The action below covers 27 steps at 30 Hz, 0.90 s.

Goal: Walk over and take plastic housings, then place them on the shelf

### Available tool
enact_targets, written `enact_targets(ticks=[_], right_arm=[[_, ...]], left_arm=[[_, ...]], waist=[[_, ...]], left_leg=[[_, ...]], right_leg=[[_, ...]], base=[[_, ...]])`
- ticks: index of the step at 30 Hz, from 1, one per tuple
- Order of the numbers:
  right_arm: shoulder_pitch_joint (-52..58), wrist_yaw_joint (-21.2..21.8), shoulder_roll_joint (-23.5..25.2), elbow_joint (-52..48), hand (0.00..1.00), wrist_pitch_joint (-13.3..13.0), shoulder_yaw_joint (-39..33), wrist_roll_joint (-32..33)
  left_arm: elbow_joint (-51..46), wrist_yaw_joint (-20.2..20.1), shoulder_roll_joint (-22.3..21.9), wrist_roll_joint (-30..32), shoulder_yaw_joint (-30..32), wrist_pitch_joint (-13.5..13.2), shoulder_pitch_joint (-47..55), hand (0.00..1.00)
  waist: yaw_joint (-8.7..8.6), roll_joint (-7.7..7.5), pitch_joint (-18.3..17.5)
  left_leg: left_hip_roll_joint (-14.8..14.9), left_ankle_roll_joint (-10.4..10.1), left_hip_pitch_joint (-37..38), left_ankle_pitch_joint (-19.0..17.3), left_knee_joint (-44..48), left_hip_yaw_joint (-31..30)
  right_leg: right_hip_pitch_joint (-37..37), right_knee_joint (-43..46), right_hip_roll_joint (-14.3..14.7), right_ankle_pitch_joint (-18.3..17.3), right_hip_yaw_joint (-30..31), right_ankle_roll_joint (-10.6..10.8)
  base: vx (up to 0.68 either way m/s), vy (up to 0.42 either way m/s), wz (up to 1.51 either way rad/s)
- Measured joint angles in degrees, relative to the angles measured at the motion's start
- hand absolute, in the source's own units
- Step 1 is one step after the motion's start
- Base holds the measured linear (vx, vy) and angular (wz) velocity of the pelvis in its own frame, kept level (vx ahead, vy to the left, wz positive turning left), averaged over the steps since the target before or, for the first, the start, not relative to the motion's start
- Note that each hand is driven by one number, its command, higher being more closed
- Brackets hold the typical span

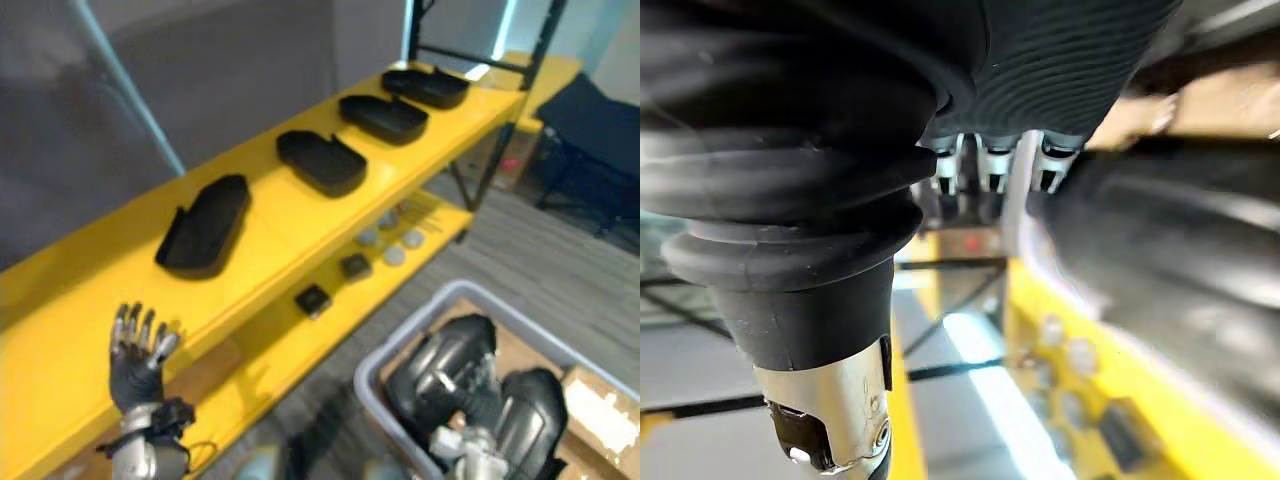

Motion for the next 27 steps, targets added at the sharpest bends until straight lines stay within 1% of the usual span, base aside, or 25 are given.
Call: enact_targets(ticks=[1,2,4,6,7,8,9,10,11,13,14,15,16,17,18,19,20,21,22,23,24,25,26,27], right_arm=[[0.03,0.00,0.56,0.12,0.00,0.00,-0.04,0.16],[0.00,0.06,1.56,0.35,0.00,0.13,-0.07,0.15],[-0.46,0.06,2.32,0.41,0.00,0.30,-0.09,-0.97],[-0.65,0.02,2.73,0.67,0.00,0.77,-0.11,-2.24],[-1.08,-0.02,2.81,1.01,0.00,1.25,-0.28,-2.59],[-1.15,-0.05,2.82,1.11,0.00,1.40,-0.37,-2.85],[-1.29,-0.07,2.81,1.44,0.00,1.88,-0.60,-3.90],[-1.56,-0.07,2.82,2.07,0.00,2.28,-0.71,-4.38],[-1.57,-0.07,2.82,2.43,0.00,2.29,-0.79,-4.43],[-1.20,-0.02,2.82,3.57,0.00,2.99,-2.00,-4.61],[-1.20,0.01,2.82,3.62,0.00,3.35,-2.37,-4.92],[-1.16,0.02,2.81,3.71,0.00,3.67,-2.94,-5.34],[-1.14,0.07,2.80,4.12,0.00,3.81,-3.52,-6.13],[-1.08,0.13,2.74,5.03,0.00,3.84,-3.99,-6.94],[-1.06,0.13,2.73,5.22,0.00,3.85,-4.03,-7.44],[-0.94,0.19,2.74,5.25,0.00,3.86,-3.97,-7.77],[-1.01,0.40,2.76,5.25,0.00,3.87,-3.89,-8.25],[-1.02,0.62,2.75,5.25,0.00,3.94,-3.89,-8.45],[-1.06,1.35,2.75,5.25,0.00,4.06,-3.89,-8.71],[-1.14,1.74,2.72,5.25,0.00,4.19,-3.93,-8.75],[-1.15,1.94,2.64,5.25,0.00,4.35,-3.95,-8.76],[-1.18,2.65,2.32,5.25,0.00,4.72,-4.03,-8.76],[-1.34,2.98,1.89,5.26,0.00,5.07,-4.07,-8.82],[-1.38,3.18,1.69,5.31,0.00,5.16,-4.09,-8.88]], left_arm=[[-0.24,-0.21,0.33,1.31,0.00,0.00,-0.55,0.00],[-0.93,-0.02,1.13,3.04,0.20,0.05,-1.06,0.00],[-2.19,0.62,1.81,4.69,1.78,0.09,-1.11,0.00],[-3.93,1.59,1.92,5.67,3.58,0.05,-1.38,0.00],[-5.02,2.99,1.68,6.12,4.31,0.00,-1.88,0.00],[-5.26,3.84,1.61,7.45,4.54,-0.05,-2.23,0.00],[-5.62,6.08,1.66,10.71,4.85,-0.33,-2.56,0.00],[-5.95,8.06,1.57,13.22,5.61,-0.61,-3.19,0.00],[-5.99,9.10,1.54,14.48,5.98,-0.74,-3.43,0.00],[-7.55,14.39,1.13,20.44,7.71,-1.32,-4.35,0.00],[-8.25,15.59,1.00,21.71,8.55,-1.59,-4.60,0.00],[-9.34,17.69,1.01,23.53,10.05,-1.77,-4.95,0.00],[-10.61,19.71,1.12,24.70,12.58,-1.66,-5.86,0.00],[-11.17,21.17,1.36,25.15,15.88,-0.42,-6.83,0.00],[-11.14,21.42,1.40,25.13,17.12,0.39,-6.91,0.00],[-11.10,21.44,1.60,25.12,18.62,1.97,-6.90,0.00],[-10.84,21.24,2.04,25.15,20.38,4.33,-6.90,0.00],[-10.72,20.91,2.26,25.11,21.16,5.85,-6.89,0.00],[-9.79,20.65,2.94,25.00,22.85,8.43,-6.90,0.00],[-8.19,19.77,4.29,24.55,24.30,10.68,-7.10,0.00],[-7.32,19.08,4.92,24.53,24.89,11.80,-7.19,0.00],[-5.04,17.81,6.30,24.42,25.70,13.53,-7.76,0.00],[-2.67,16.13,7.49,22.59,26.27,14.91,-8.70,0.00],[-1.34,15.23,8.18,22.26,26.34,15.72,-9.17,0.00]], waist=[[-0.18,-0.60,-0.24],[0.15,-1.73,-0.22],[0.12,-2.35,-0.43],[0.10,-3.08,-0.96],[0.18,-3.73,-1.35],[0.27,-3.72,-1.35],[0.32,-3.69,-1.36],[0.30,-3.70,-1.36],[0.28,-3.68,-1.35],[0.11,-2.93,-1.39],[0.08,-2.70,-1.52],[0.02,-2.47,-1.64],[-0.05,-2.39,-1.65],[-0.03,-2.40,-1.64],[-0.03,-2.38,-1.64],[0.00,-2.16,-1.71],[-0.02,-1.92,-1.72],[0.05,-1.85,-1.68],[0.16,-1.79,-1.71],[0.15,-1.80,-1.70],[0.13,-1.76,-1.75],[0.06,-1.61,-1.85],[-0.03,-1.48,-1.89],[0.02,-1.43,-1.92]], left_leg=[[-0.47,0.21,0.65,0.16,-1.51,0.32],[-0.93,1.02,2.45,0.77,-3.82,1.64],[-1.09,1.46,4.51,1.05,-6.07,2.09],[-1.93,1.49,4.98,1.06,-6.77,1.75],[-2.32,1.51,4.79,1.05,-7.25,1.58],[-2.47,1.63,4.68,1.14,-7.62,1.45],[-2.74,1.76,3.90,1.23,-7.63,1.31],[-3.10,1.84,3.39,1.29,-7.63,1.30],[-3.27,1.87,3.24,1.35,-7.64,1.25],[-3.76,2.14,3.14,1.83,-8.05,0.68],[-3.79,2.11,3.17,2.07,-8.44,0.62],[-3.92,2.19,3.18,2.40,-8.89,0.42],[-4.23,2.30,3.51,3.05,-9.74,0.13],[-4.64,2.39,4.36,3.63,-10.76,-0.12],[-4.73,2.39,4.84,3.76,-11.13,-0.03],[-4.81,2.40,5.22,3.91,-11.77,0.06],[-4.90,2.43,5.35,4.13,-12.04,0.10],[-4.90,2.32,5.49,4.23,-12.43,0.21],[-4.93,2.22,6.19,4.68,-13.75,0.59],[-4.92,2.09,6.96,5.41,-14.96,0.99],[-4.90,2.08,7.21,5.75,-15.59,1.18],[-4.84,2.00,7.37,6.57,-16.38,1.41],[-4.76,2.14,7.54,7.25,-17.17,1.63],[-4.74,2.13,7.83,7.55,-17.73,1.82]], right_leg=[[0.03,-0.42,-1.17,0.70,-2.80,1.15],[0.07,-0.45,-2.65,1.35,-5.88,2.28],[0.59,-1.52,-3.67,2.58,-9.56,3.86],[1.95,-4.21,-4.42,3.29,-11.36,2.93],[2.52,-5.88,-4.69,3.66,-12.34,2.39],[2.78,-6.87,-4.73,3.97,-12.68,1.90],[3.08,-8.76,-4.85,4.31,-12.91,1.51],[3.30,-10.19,-5.18,4.32,-13.68,1.50],[3.44,-10.71,-5.32,4.33,-14.10,1.48],[4.16,-12.42,-5.54,5.07,-14.50,1.39],[4.15,-12.67,-5.53,5.36,-14.61,1.41],[4.27,-13.15,-5.58,5.73,-14.93,1.41],[4.53,-13.57,-5.81,5.97,-15.33,1.51],[5.23,-13.96,-6.16,6.02,-15.56,1.58],[5.46,-14.10,-6.26,6.09,-15.52,1.70],[5.66,-14.40,-6.34,6.22,-15.50,1.71],[5.68,-14.77,-6.44,6.30,-15.50,1.74],[5.67,-14.87,-6.49,6.30,-15.49,1.72],[5.66,-14.92,-6.57,6.30,-15.38,1.65],[5.63,-14.92,-6.58,6.26,-15.21,1.54],[5.54,-14.92,-6.57,6.27,-15.10,1.48],[5.15,-14.85,-6.50,6.36,-14.88,1.30],[4.76,-14.84,-6.39,6.58,-14.53,1.28],[4.65,-14.81,-6.35,6.62,-14.26,1.27]], base=[[0.21,0.143,-0.19],[0.19,0.137,-0.20],[0.14,0.103,-0.17],[0.13,0.079,0.02],[0.09,0.041,0.07],[0.03,0.011,0.07],[0.00,0.008,0.07],[0.00,0.003,0.06],[-0.01,-0.006,0.08],[-0.03,0.005,0.10],[-0.05,0.018,0.06],[-0.05,0.019,0.08],[-0.07,0.028,0.14],[-0.06,0.021,0.08],[-0.06,0.025,0.00],[-0.05,0.022,-0.05],[-0.08,0.029,-0.04],[-0.09,0.023,-0.07],[-0.09,0.007,-0.12],[-0.08,-0.004,-0.13],[-0.06,-0.021,-0.13],[-0.04,-0.026,-0.12],[-0.04,-0.027,-0.14],[-0.02,-0.026,-0.15]])
